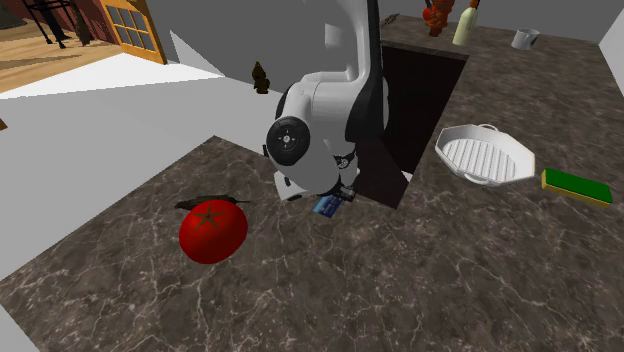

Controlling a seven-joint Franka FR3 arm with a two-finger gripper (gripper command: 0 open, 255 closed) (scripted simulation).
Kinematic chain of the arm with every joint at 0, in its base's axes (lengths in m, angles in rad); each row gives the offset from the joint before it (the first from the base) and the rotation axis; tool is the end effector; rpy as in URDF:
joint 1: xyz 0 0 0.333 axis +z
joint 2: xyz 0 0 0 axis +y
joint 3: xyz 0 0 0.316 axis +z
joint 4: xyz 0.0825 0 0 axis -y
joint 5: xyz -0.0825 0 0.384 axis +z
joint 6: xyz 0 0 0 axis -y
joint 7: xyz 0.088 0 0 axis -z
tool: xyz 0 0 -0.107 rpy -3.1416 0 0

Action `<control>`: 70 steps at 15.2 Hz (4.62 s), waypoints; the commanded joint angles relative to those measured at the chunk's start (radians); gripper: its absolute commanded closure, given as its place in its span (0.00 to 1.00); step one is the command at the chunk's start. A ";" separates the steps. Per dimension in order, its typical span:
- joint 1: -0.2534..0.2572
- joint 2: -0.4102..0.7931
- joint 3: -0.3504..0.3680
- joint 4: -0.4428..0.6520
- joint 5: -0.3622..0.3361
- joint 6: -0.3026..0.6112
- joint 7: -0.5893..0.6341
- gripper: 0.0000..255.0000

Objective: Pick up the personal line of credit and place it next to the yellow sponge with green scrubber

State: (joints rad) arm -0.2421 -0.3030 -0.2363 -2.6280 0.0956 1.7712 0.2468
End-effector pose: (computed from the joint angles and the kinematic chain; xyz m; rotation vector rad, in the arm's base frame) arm 0.3073 -0.1447 0.3174 -2.6299 1.0212 0.7877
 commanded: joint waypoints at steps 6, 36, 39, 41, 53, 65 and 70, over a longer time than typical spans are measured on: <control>-0.002 -0.030 0.003 0.018 -0.004 -0.047 0.011 1.00; 0.197 -0.350 0.311 -0.048 0.336 -0.200 0.398 1.00; 0.247 -0.353 0.377 -0.052 0.416 -0.170 0.464 1.00; 0.279 -0.347 0.422 -0.048 0.468 -0.146 0.508 1.00; 0.425 -0.183 0.692 0.088 0.707 0.049 0.751 1.00; 0.477 0.162 0.951 0.377 0.691 0.300 1.023 1.00; 0.519 0.363 1.026 0.533 0.558 0.407 1.185 1.00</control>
State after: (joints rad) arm 0.2653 0.0193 0.7768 -2.1250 0.6837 2.1556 1.3965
